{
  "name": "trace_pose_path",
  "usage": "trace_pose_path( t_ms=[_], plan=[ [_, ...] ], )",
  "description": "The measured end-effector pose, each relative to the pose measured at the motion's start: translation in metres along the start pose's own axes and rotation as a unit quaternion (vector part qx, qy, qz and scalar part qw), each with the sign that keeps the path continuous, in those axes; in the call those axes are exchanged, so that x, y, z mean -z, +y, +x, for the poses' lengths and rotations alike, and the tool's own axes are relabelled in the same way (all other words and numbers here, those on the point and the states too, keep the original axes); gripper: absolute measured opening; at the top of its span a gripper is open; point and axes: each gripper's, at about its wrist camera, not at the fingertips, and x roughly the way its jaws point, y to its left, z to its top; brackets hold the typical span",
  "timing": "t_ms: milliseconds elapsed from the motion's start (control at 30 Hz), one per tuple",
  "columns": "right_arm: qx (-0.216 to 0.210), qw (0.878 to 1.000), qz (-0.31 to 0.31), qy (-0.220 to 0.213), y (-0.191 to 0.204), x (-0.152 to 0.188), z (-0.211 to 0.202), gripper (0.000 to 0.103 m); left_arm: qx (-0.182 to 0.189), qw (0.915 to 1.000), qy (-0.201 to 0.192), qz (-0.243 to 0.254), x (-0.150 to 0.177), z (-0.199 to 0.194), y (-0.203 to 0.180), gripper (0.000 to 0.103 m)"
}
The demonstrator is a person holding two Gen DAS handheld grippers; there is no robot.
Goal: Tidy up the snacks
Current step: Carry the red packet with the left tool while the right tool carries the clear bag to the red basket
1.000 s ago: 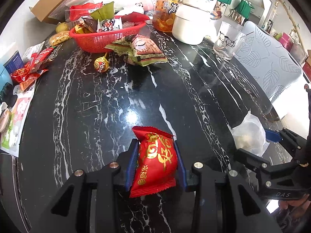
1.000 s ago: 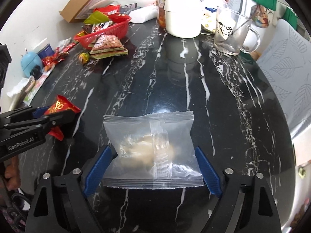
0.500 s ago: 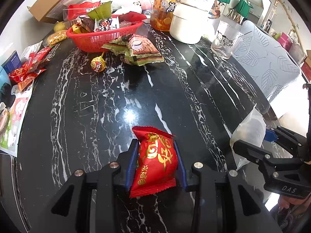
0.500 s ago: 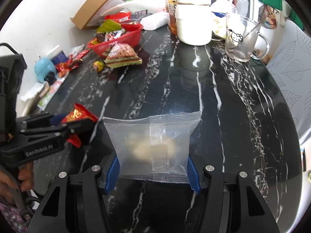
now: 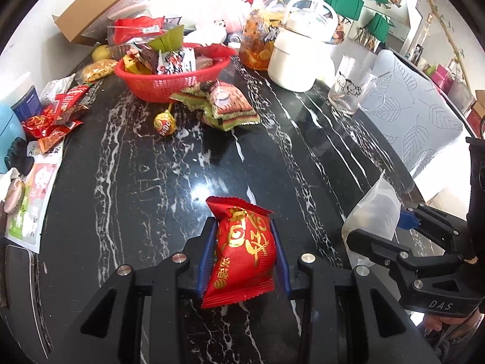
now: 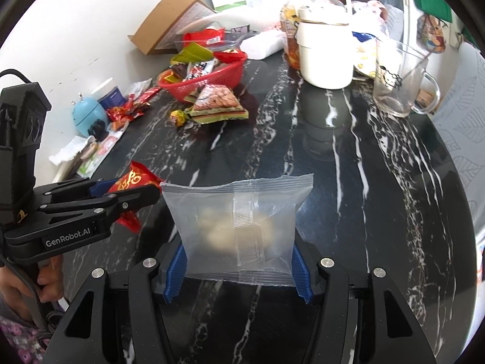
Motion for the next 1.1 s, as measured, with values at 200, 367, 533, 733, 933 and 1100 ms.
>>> trace_pose_path(
  t_ms=[200, 367, 533, 733, 933, 1100],
  plan=[
    [-0.01, 1.0, -0.007, -0.006, 0.003, -0.01, 0.0, 0.058, -0.004, 0.9998, -0.019, -0.006, -0.009, -0.01, 0.005, 0.034],
    [-0.022, 1.0, -0.015, -0.015, 0.007, -0.022, -0.001, 0.058, 0.0, 0.9993, -0.036, -0.01, -0.021, -0.02, 0.009, 0.034],
    [-0.033, 0.999, -0.026, -0.027, 0.012, -0.036, -0.004, 0.058, -0.002, 0.9981, -0.061, -0.01, -0.035, -0.032, 0.011, 0.034],
    [-0.046, 0.997, -0.042, -0.047, 0.018, -0.058, -0.009, 0.058, 0.0, 0.9959, -0.09, -0.014, -0.055, -0.045, 0.016, 0.034],
    [-0.055, 0.995, -0.052, -0.066, 0.023, -0.081, -0.013, 0.058, -0.001, 0.9924, -0.122, -0.014, -0.076, -0.058, 0.019, 0.034],
    [-0.061, 0.993, -0.059, -0.085, 0.026, -0.104, -0.018, 0.058, -0.003, 0.9882, -0.153, -0.014, -0.095, -0.072, 0.024, 0.034]
  ],
)
